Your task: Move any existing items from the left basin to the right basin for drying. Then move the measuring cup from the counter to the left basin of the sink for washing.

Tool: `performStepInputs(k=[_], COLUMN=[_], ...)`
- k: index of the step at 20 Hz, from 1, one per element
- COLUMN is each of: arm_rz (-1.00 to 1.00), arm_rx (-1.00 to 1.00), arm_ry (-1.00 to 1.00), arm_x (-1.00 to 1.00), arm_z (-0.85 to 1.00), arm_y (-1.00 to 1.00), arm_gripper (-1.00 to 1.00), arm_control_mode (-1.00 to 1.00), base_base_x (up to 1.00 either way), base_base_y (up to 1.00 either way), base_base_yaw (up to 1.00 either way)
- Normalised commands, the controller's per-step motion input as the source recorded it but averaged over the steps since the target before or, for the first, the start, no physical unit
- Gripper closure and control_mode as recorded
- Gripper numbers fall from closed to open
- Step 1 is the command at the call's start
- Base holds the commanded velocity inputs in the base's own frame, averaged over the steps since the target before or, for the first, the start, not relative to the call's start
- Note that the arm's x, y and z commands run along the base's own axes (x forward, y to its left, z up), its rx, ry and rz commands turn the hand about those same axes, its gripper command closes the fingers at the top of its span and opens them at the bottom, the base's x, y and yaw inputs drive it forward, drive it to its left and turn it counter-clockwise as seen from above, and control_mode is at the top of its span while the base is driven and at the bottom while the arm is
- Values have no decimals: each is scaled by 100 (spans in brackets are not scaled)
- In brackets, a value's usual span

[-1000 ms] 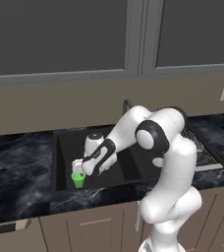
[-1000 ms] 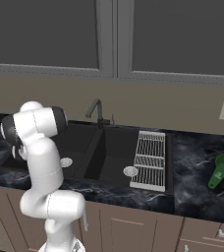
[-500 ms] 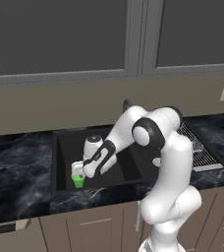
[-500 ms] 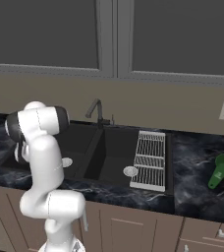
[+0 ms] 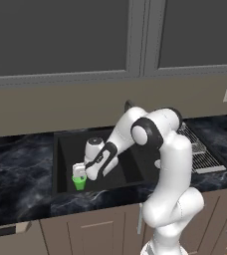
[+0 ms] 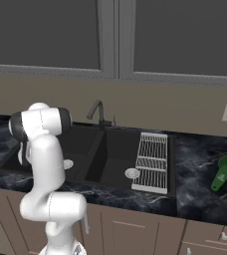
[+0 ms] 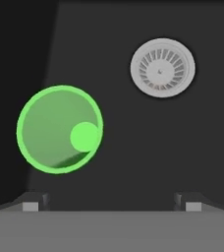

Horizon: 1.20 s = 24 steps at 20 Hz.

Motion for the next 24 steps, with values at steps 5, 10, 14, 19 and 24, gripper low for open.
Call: performStepInputs(k=[5,10,14,19,24], arm_rz=[0,0,0,0,0], arm_rx=[0,0,0,0,0], arm_ry=[0,0,0,0,0], arm_x=[18,15,10,10,14], arm_z=[-12,-13,-16,-15,-11], arm_y=[7,7,7,7,2], arm_gripper=[-100,-100,-100,-100,-100], arm_control_mode=[-100,-100,-100,-100,-100], base_base_x=[0,0,0,0,0], base_base_y=[0,0,0,0,0], base_base_yaw=[0,0,0,0,0])
